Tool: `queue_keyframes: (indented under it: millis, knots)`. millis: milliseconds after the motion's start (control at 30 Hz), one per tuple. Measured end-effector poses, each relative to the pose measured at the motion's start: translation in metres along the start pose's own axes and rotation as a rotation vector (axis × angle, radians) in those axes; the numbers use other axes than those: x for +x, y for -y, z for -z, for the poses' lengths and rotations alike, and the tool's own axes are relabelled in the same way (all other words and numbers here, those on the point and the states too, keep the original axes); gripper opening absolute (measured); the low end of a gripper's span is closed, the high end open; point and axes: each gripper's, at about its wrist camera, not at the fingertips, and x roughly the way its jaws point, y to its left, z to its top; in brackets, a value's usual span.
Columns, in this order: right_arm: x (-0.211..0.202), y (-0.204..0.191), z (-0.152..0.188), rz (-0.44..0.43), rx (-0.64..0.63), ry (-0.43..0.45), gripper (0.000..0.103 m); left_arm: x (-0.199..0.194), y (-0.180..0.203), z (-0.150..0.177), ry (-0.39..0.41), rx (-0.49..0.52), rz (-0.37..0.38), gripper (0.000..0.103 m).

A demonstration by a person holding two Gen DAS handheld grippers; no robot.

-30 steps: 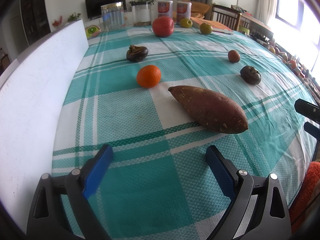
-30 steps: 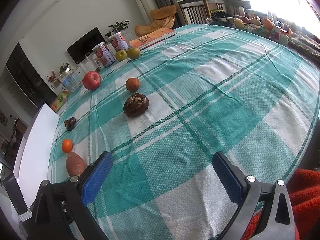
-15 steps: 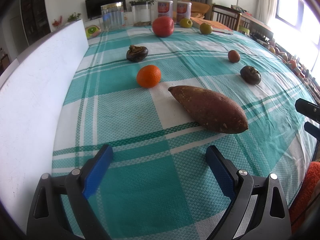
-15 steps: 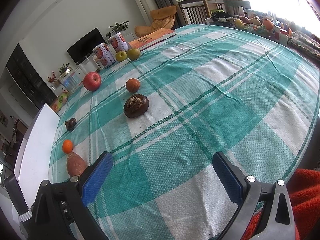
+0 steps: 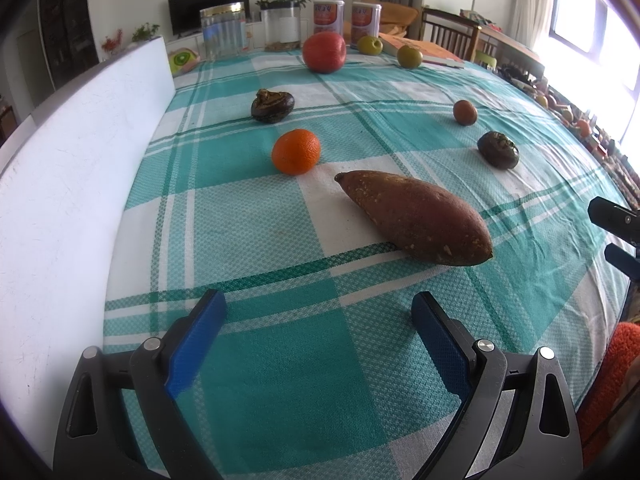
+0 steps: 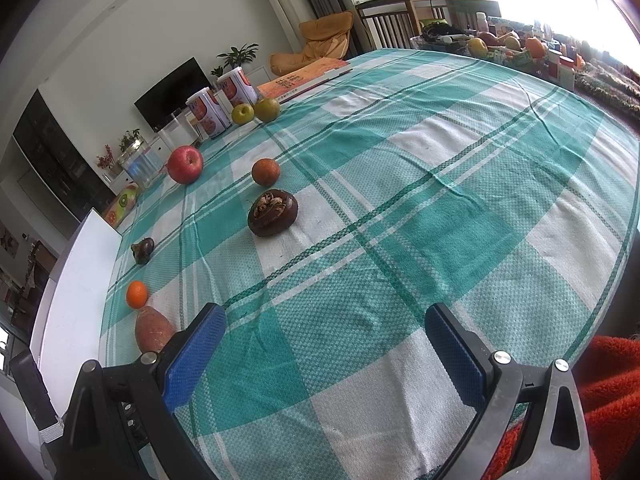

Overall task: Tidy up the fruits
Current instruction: 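Return both tools over the table toward the remaining sweet potato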

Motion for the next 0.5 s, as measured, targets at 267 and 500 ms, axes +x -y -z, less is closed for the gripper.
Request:
queue_keyframes:
  millis: [267,500]
  knots:
    - [-0.002,0.004,-0.002,-0.024,0.025,0.001,0.099,-0.019,-0.011,-0.02,-0.029,-0.06,0.151,0.095]
    - [-0.001,0.004,0.0,-0.025,0.026,0.007,0.099,0.001,-0.03,-0.071,-0.107,-0.213,0.198,0.093]
